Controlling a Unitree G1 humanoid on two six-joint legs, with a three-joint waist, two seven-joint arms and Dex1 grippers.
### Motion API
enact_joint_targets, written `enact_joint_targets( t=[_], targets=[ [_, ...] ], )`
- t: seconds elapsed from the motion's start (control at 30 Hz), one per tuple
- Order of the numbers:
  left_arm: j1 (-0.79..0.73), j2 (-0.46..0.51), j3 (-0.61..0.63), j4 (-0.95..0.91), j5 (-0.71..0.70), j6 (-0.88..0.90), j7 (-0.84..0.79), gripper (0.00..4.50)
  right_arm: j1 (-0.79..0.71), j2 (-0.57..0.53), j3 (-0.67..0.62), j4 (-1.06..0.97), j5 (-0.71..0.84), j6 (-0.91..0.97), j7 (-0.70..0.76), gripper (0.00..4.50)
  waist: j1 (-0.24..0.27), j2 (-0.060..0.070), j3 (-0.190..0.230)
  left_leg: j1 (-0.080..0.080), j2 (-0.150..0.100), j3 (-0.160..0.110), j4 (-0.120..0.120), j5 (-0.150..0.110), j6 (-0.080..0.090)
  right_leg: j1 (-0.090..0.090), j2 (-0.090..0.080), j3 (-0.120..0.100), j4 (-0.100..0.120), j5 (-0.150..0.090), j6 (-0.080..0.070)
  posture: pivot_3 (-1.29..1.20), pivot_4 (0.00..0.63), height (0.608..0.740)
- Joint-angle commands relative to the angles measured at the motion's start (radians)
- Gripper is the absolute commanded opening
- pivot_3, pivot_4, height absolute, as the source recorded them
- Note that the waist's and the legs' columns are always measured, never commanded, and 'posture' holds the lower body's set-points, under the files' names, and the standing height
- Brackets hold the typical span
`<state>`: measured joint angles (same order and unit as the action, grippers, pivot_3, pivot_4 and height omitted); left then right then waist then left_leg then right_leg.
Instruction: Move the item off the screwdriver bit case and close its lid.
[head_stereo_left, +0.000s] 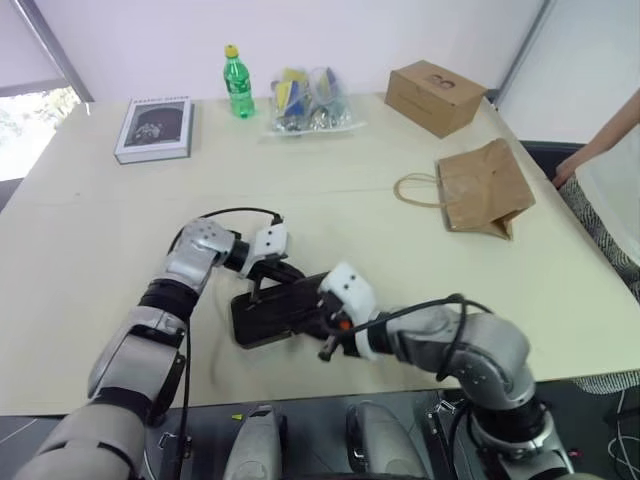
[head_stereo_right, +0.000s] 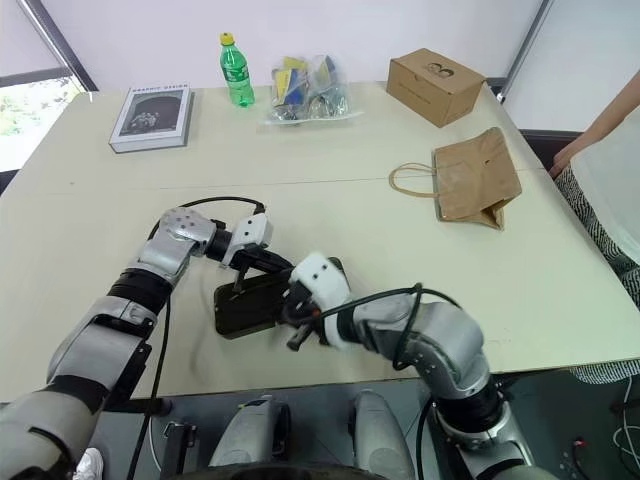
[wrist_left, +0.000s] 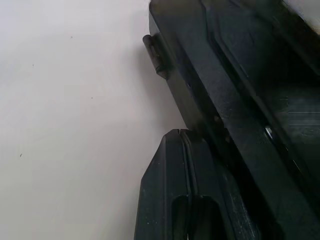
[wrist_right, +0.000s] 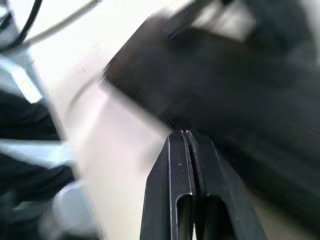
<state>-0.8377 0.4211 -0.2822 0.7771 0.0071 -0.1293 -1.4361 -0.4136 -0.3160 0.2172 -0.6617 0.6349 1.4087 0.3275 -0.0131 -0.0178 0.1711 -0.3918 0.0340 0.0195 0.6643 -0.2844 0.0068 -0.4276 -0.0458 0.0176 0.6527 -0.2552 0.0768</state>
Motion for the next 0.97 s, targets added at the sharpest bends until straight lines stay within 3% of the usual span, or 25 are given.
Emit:
enact_joint_targets(
  t=[0.03, 0.27, 0.63, 0.77, 0.87, 0.97],
  targets=[
    [-0.004, 0.007, 0.012, 0.040, 0.008, -0.027, 0.022, 0.00, -0.016, -0.036, -0.039, -0.048, 0.057, -0.013, 0.066, 0.07, -0.001, 0.000, 0.000, 0.000, 0.000, 0.000, 0.000, -0.001, 0.001, 0.000, 0.000, 0.000, 0.000, 0.000, 0.000, 0.00, 0.150, 0.740],
    [0.011, 0.065, 0.127, -0.064, -0.088, 0.090, 0.066, 0.00, -0.061, -0.243, -0.087, -0.029, 0.084, -0.133, 0.243, 0.07, -0.007, -0.001, 0.001, 0.000, 0.001, 0.000, 0.000, -0.001, 0.002, -0.001, 0.001, 0.000, 0.000, 0.000, 0.000, 0.00, 0.150, 0.740],
    [0.267, 0.226, 0.388, -0.711, -0.322, 0.560, 0.283, 0.00, -0.050, -0.525, -0.166, 0.103, -0.087, -0.517, 0.440, 0.07, 0.000, 0.000, 0.001, -0.001, 0.001, 0.000, 0.000, -0.001, 0.002, -0.001, 0.000, 0.000, -0.001, 0.000, 0.000, 0.00, 0.150, 0.740],
    [0.395, 0.215, 0.491, -0.996, -0.440, 0.765, 0.438, 0.00, 0.013, -0.614, -0.195, 0.123, -0.154, -0.640, 0.495, 0.07, 0.000, -0.001, 0.002, -0.001, 0.001, 0.001, -0.001, -0.001, 0.002, -0.001, -0.001, 0.001, -0.003, 0.000, 0.001, 0.00, 0.150, 0.740],
    [0.523, 0.166, 0.540, -1.237, -0.539, 0.910, 0.575, 0.00, 0.088, -0.626, -0.299, 0.120, -0.114, -0.646, 0.511, 0.07, 0.000, -0.001, 0.002, -0.001, 0.002, 0.001, -0.001, -0.001, 0.002, 0.000, -0.001, 0.002, -0.003, 0.000, 0.002, 0.00, 0.150, 0.740],
    [0.612, 0.162, 0.579, -1.353, -0.596, 0.974, 0.643, 0.00, 0.143, -0.633, -0.350, 0.104, -0.112, -0.651, 0.513, 0.07, 0.001, -0.001, 0.002, 0.000, 0.002, 0.000, -0.001, -0.001, 0.002, 0.000, -0.001, 0.003, -0.003, 0.000, 0.002, 0.00, 0.150, 0.740]
  ],
)
